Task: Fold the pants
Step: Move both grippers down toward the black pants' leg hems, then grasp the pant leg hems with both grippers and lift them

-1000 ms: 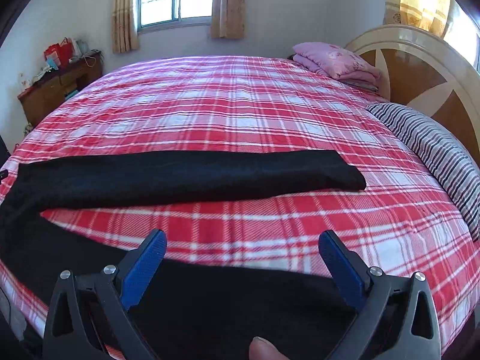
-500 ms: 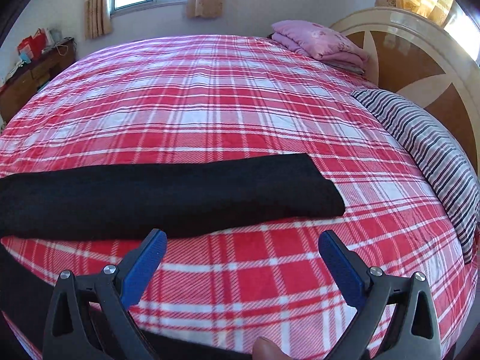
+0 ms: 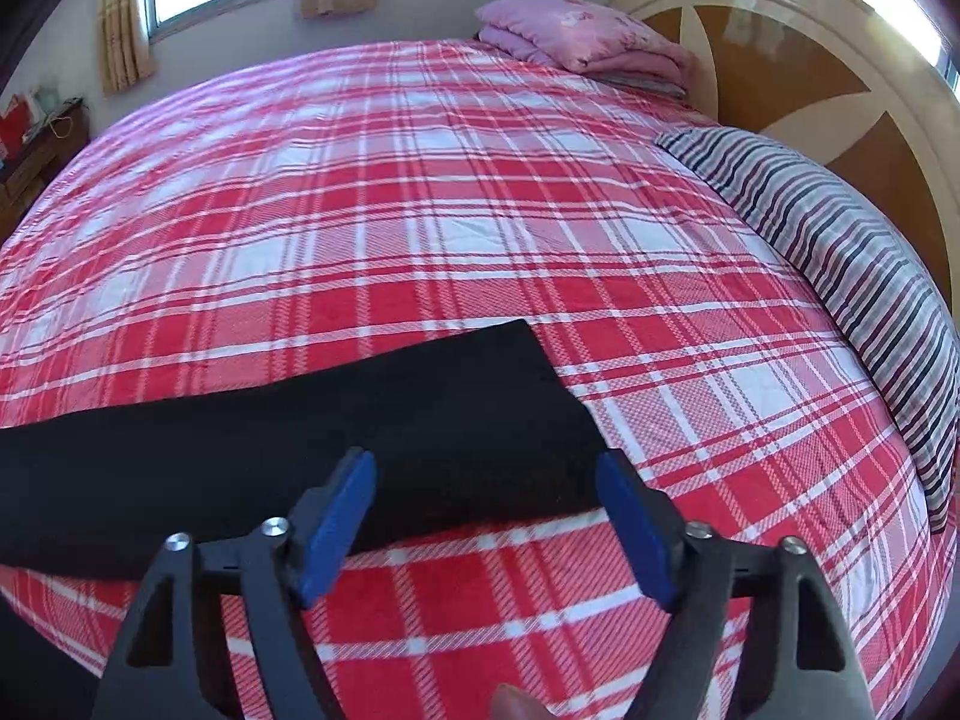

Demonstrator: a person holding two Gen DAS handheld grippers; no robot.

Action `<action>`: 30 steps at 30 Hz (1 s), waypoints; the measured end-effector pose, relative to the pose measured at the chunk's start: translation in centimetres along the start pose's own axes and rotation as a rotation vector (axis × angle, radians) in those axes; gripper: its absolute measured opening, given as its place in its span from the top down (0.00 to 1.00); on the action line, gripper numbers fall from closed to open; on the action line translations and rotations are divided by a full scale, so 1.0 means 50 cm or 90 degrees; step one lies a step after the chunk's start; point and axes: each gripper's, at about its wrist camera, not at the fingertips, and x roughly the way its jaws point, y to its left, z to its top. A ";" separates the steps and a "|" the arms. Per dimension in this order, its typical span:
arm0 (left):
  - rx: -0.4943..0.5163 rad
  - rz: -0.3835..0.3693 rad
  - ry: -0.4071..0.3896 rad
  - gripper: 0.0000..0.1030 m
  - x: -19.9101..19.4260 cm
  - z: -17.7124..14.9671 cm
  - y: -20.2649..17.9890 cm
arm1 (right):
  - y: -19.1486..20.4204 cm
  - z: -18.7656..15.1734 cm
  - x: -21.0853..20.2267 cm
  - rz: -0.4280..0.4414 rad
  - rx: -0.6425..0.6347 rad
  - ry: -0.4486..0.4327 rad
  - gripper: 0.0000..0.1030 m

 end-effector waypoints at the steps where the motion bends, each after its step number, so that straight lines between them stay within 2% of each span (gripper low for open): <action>1: 0.005 0.003 0.002 0.82 0.001 0.001 -0.004 | -0.009 0.009 0.010 0.000 0.005 0.001 0.26; 9: -0.013 -0.019 0.004 0.82 0.011 0.000 0.007 | -0.037 0.070 0.065 -0.019 0.007 0.006 0.26; 12: -0.010 -0.019 0.010 0.82 0.014 0.004 0.005 | -0.041 0.092 0.107 -0.031 -0.002 0.024 0.26; 18: 0.006 -0.007 0.021 0.82 0.019 0.006 -0.002 | -0.053 0.105 0.173 -0.010 0.010 0.066 0.27; 20: 0.015 -0.003 0.023 0.82 0.021 0.008 -0.005 | -0.053 0.100 0.188 0.012 0.015 0.081 0.44; 21: 0.018 -0.003 0.025 0.82 0.023 0.010 -0.006 | -0.056 0.098 0.190 0.033 0.022 0.082 0.49; 23: 0.023 -0.001 0.028 0.82 0.024 0.012 -0.008 | -0.053 0.096 0.187 0.064 0.021 0.077 0.73; 25: 0.030 -0.002 0.028 0.82 0.024 0.014 -0.009 | -0.039 0.096 0.182 0.064 0.004 0.074 0.84; 26: 0.027 -0.004 0.029 0.82 0.023 0.015 -0.008 | -0.030 0.098 0.178 0.058 -0.007 0.072 0.89; 30: 0.014 -0.021 0.024 0.84 0.016 0.014 0.001 | -0.022 0.099 0.157 0.056 -0.023 0.054 0.92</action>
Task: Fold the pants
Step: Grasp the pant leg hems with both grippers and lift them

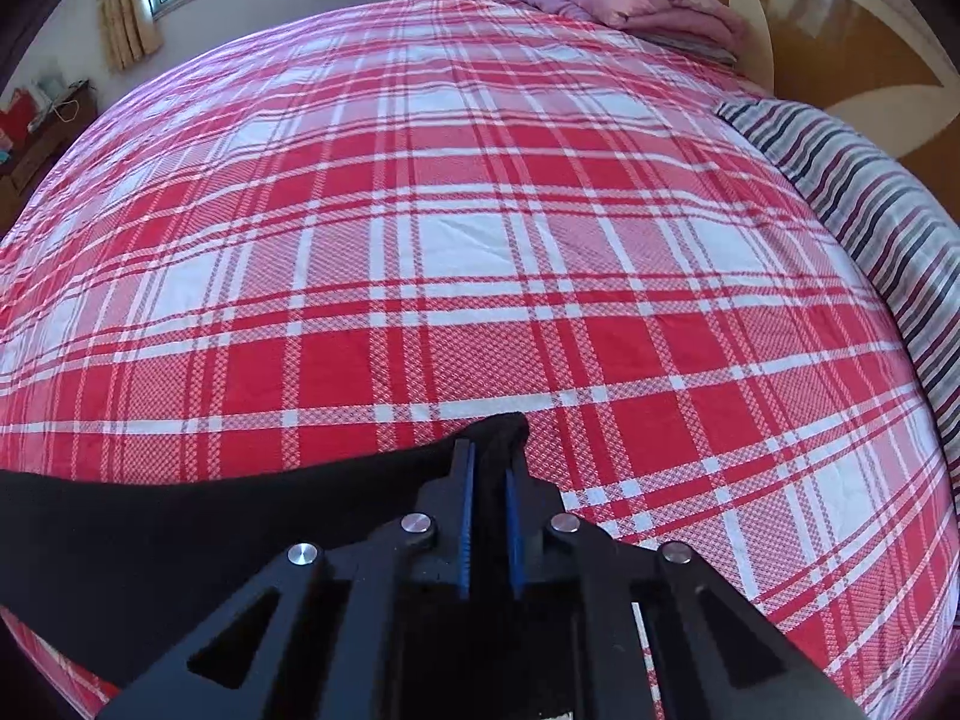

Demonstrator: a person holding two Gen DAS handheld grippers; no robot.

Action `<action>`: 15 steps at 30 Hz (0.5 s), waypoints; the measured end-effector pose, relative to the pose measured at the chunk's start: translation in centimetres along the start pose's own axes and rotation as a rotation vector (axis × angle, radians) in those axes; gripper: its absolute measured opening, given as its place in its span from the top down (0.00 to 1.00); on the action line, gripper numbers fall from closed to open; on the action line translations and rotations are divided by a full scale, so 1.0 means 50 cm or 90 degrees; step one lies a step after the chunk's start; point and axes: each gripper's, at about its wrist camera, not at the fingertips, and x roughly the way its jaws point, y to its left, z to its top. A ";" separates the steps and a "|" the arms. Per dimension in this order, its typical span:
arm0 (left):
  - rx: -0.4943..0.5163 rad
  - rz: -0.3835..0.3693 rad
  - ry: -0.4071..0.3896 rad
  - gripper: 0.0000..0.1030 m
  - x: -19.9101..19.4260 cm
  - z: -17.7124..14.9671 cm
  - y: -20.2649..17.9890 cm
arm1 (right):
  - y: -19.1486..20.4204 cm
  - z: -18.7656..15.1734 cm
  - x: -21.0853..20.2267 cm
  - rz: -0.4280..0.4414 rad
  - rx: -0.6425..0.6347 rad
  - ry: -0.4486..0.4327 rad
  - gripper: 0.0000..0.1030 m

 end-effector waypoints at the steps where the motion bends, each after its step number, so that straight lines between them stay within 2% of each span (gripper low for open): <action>1: -0.001 -0.001 -0.002 0.84 -0.002 -0.001 0.000 | -0.001 0.001 -0.006 0.001 0.001 -0.005 0.92; 7: -0.013 -0.012 -0.022 0.85 -0.021 -0.007 0.008 | -0.017 0.002 -0.046 0.006 0.006 -0.039 0.92; 15: -0.035 -0.035 -0.084 0.85 -0.082 -0.019 0.022 | -0.017 -0.024 -0.144 0.027 0.013 -0.135 0.92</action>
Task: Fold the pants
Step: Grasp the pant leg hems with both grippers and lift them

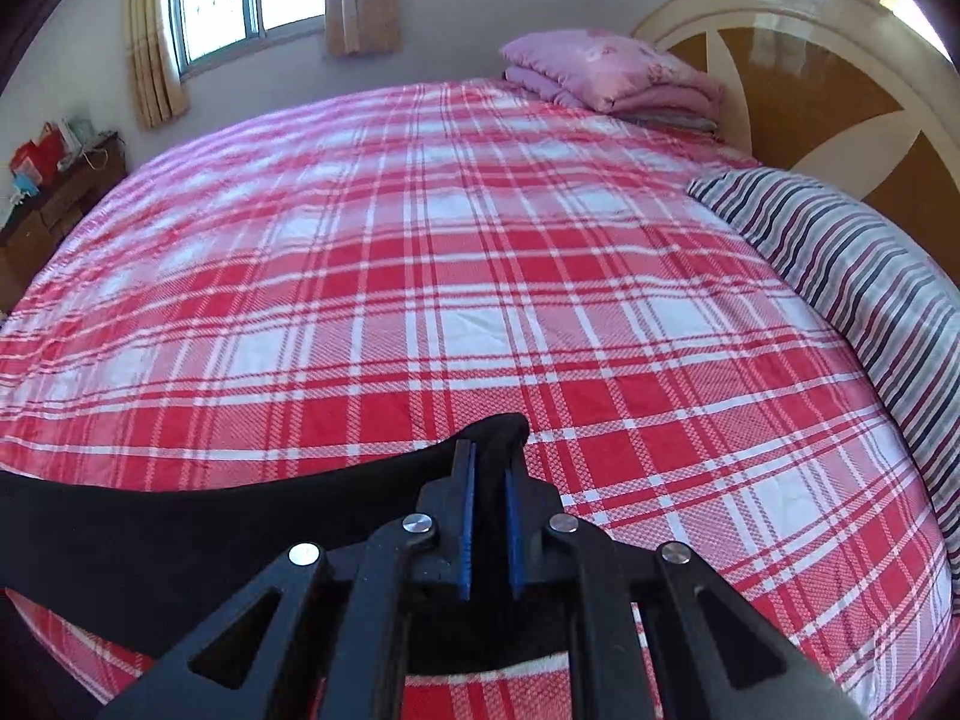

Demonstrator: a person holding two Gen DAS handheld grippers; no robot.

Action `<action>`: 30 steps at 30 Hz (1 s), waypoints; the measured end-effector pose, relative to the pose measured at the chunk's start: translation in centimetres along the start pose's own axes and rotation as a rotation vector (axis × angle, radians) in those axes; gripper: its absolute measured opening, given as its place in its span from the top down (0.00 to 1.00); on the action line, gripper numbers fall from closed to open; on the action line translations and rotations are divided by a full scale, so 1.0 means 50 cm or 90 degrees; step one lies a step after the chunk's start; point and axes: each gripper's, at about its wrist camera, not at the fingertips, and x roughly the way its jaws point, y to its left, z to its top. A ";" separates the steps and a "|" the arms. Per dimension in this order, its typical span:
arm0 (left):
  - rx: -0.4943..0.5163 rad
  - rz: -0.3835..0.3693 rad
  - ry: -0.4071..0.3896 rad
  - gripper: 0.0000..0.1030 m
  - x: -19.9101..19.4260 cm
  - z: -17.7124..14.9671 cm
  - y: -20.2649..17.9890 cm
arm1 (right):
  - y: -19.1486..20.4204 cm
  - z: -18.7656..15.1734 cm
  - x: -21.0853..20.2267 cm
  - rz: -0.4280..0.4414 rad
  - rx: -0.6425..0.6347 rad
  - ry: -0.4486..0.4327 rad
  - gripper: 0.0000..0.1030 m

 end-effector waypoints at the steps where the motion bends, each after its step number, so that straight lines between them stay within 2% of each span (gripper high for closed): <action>1: -0.003 -0.005 -0.009 0.85 -0.011 0.000 0.003 | -0.001 -0.004 -0.017 0.005 0.003 -0.013 0.92; 7: -0.022 -0.038 -0.051 0.85 -0.056 0.000 0.015 | -0.029 -0.047 -0.122 0.055 0.033 -0.105 0.92; 14: -0.052 -0.080 -0.101 0.85 -0.111 -0.026 0.038 | -0.068 -0.125 -0.215 0.093 0.062 -0.180 0.92; 22: -0.058 -0.134 -0.152 0.85 -0.186 -0.094 0.065 | -0.108 -0.235 -0.293 0.106 0.101 -0.201 0.93; 30: -0.069 -0.163 -0.170 0.85 -0.218 -0.190 0.094 | -0.145 -0.340 -0.341 0.108 0.133 -0.193 0.95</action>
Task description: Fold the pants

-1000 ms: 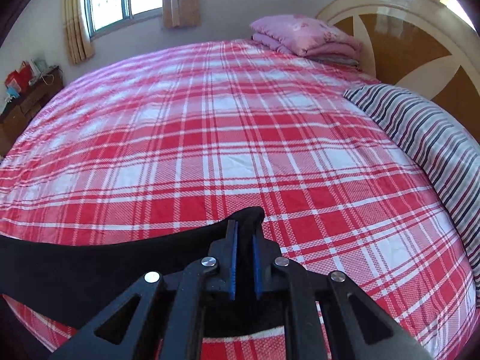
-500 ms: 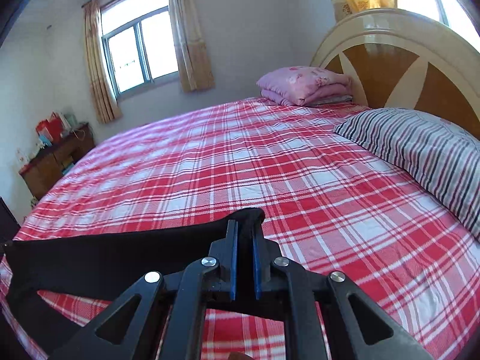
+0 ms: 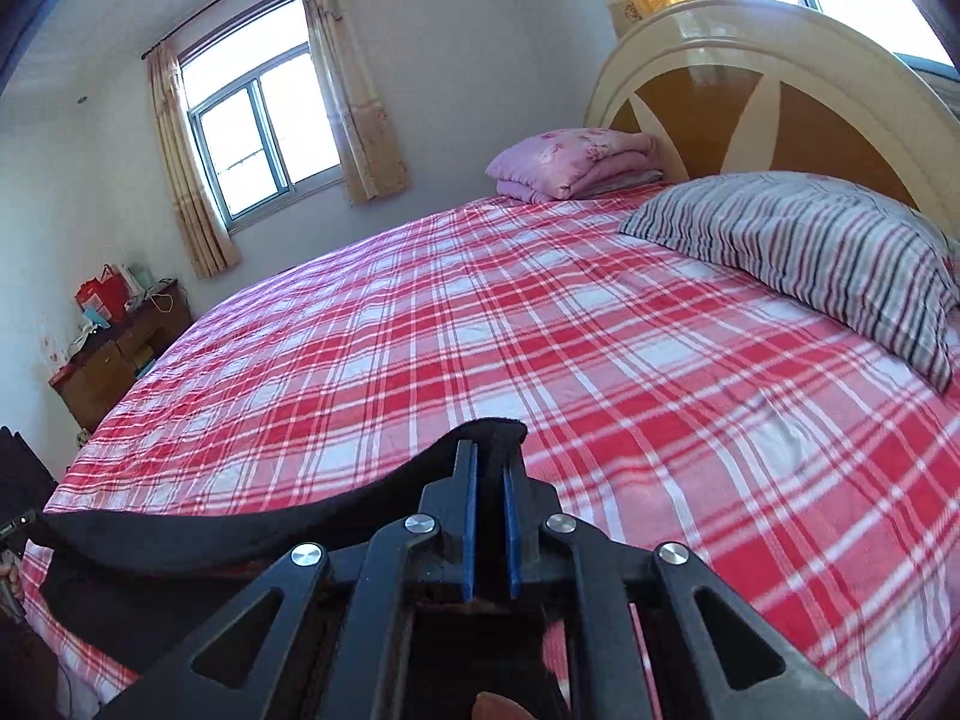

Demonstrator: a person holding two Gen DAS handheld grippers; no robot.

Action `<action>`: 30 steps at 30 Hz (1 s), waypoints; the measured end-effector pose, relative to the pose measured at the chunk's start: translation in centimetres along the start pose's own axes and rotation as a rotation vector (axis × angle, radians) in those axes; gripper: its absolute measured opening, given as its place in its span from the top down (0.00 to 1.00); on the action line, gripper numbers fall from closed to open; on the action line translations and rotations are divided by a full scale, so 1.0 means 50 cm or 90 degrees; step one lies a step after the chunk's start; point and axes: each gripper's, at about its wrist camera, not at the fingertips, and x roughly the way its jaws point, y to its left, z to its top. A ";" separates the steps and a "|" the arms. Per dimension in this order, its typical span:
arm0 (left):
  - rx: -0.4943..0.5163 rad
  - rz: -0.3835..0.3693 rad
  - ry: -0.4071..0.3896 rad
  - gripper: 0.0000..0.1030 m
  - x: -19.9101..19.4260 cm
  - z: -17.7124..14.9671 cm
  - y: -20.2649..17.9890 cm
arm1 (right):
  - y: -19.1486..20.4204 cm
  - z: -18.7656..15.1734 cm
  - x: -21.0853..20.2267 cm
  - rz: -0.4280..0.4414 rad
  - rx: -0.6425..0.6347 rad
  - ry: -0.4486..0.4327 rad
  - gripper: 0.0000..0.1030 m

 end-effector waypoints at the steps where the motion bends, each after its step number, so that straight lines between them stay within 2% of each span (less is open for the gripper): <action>1: -0.003 0.000 0.004 0.85 -0.003 -0.015 0.005 | -0.006 -0.012 -0.008 -0.001 0.003 0.003 0.96; 6: -0.013 -0.013 0.013 0.85 -0.021 -0.079 0.024 | -0.029 -0.064 -0.038 -0.008 0.014 0.018 0.96; 14: 0.020 -0.006 0.024 0.84 -0.027 -0.150 0.026 | -0.040 -0.130 -0.052 -0.028 -0.008 0.059 0.96; 16: 0.035 0.004 0.015 0.78 -0.033 -0.157 0.023 | -0.040 -0.135 -0.059 -0.028 -0.011 0.061 0.96; 18: 0.046 0.025 0.006 0.61 -0.042 -0.161 0.024 | -0.041 -0.137 -0.067 -0.029 -0.014 0.065 0.96; 19: 0.049 0.030 0.001 0.57 -0.048 -0.162 0.028 | -0.041 -0.137 -0.071 -0.030 -0.018 0.066 0.96; 21: 0.048 0.027 -0.005 0.40 -0.068 -0.166 0.044 | -0.043 -0.137 -0.077 -0.026 -0.020 0.073 0.95; 22: 0.046 0.026 -0.009 0.37 -0.079 -0.168 0.052 | -0.046 -0.137 -0.080 -0.026 -0.020 0.080 0.92; 24: 0.044 0.031 -0.020 0.34 -0.102 -0.173 0.070 | -0.048 -0.134 -0.092 -0.034 -0.019 0.082 0.85; 26: 0.036 0.038 -0.029 0.35 -0.120 -0.171 0.084 | -0.049 -0.128 -0.105 -0.060 -0.020 0.076 0.70; 28: 0.020 0.047 -0.046 0.35 -0.138 -0.164 0.102 | -0.047 -0.117 -0.121 -0.088 -0.019 0.063 0.66; 30: -0.004 0.053 -0.061 0.35 -0.150 -0.154 0.117 | -0.038 -0.104 -0.139 -0.125 -0.021 0.044 0.65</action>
